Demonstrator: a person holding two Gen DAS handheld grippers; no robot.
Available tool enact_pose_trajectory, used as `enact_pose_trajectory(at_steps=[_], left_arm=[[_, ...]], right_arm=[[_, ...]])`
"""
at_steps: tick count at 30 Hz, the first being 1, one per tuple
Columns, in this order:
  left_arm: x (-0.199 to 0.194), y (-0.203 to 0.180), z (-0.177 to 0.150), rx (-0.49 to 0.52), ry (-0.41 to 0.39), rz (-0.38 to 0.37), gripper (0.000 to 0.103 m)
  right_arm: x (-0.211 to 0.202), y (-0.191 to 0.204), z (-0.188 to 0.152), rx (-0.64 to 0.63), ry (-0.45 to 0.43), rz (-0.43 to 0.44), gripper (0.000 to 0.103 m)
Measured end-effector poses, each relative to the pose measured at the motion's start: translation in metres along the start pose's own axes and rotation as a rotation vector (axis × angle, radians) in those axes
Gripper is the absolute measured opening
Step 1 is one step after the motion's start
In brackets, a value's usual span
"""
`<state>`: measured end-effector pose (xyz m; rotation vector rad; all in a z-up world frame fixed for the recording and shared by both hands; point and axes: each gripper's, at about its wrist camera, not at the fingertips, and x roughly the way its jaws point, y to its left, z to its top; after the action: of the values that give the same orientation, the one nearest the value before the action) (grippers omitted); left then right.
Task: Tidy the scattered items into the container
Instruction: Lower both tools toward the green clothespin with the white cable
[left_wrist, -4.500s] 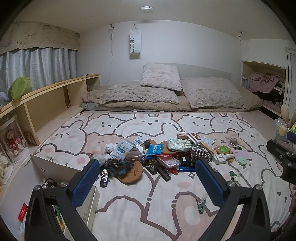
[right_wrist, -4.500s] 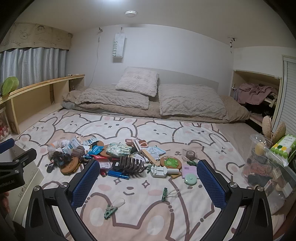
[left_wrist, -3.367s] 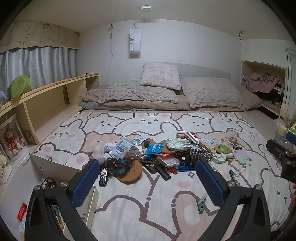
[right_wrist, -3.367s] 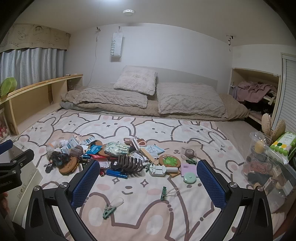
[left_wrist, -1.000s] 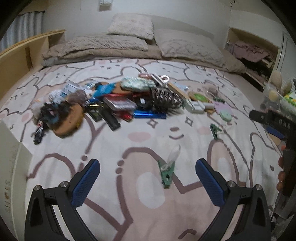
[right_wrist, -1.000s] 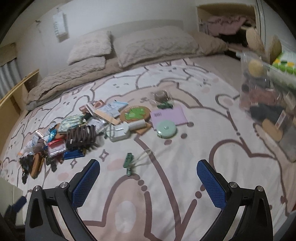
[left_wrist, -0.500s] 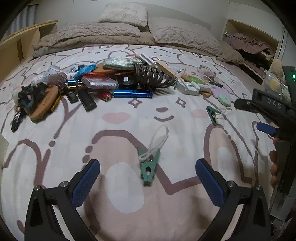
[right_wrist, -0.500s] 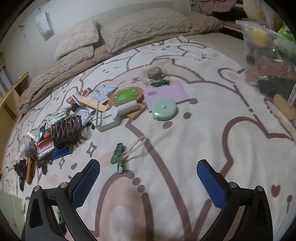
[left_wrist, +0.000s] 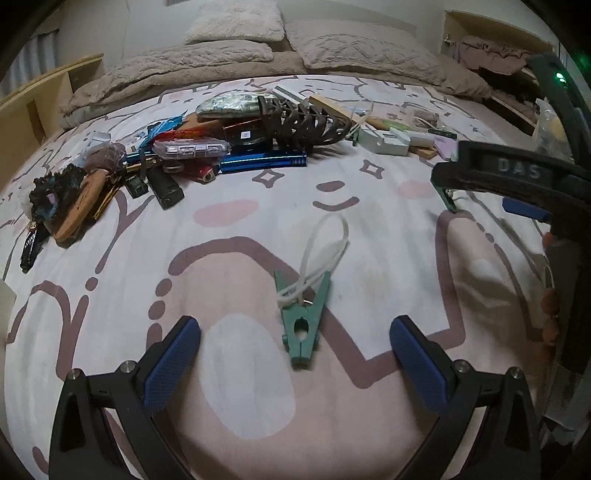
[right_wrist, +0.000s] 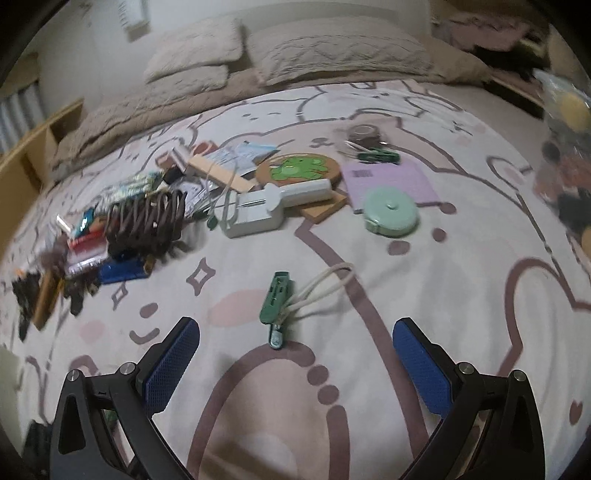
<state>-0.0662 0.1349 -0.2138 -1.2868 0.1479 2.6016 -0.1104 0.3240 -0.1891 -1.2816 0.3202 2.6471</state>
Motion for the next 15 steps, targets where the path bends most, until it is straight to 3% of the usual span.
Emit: enact_pose_trajectory(at_steps=[5, 15], left_arm=[[0.004, -0.001, -0.001, -0.006, -0.006, 0.007, 0.103], [0.005, -0.004, -0.002, 0.002, -0.016, 0.024, 0.103]], right_arm=[[0.014, -0.001, 0.002, -0.014, 0.026, 0.070, 0.103], [0.039, 0.005, -0.001, -0.099, 0.075, 0.020, 0.103]])
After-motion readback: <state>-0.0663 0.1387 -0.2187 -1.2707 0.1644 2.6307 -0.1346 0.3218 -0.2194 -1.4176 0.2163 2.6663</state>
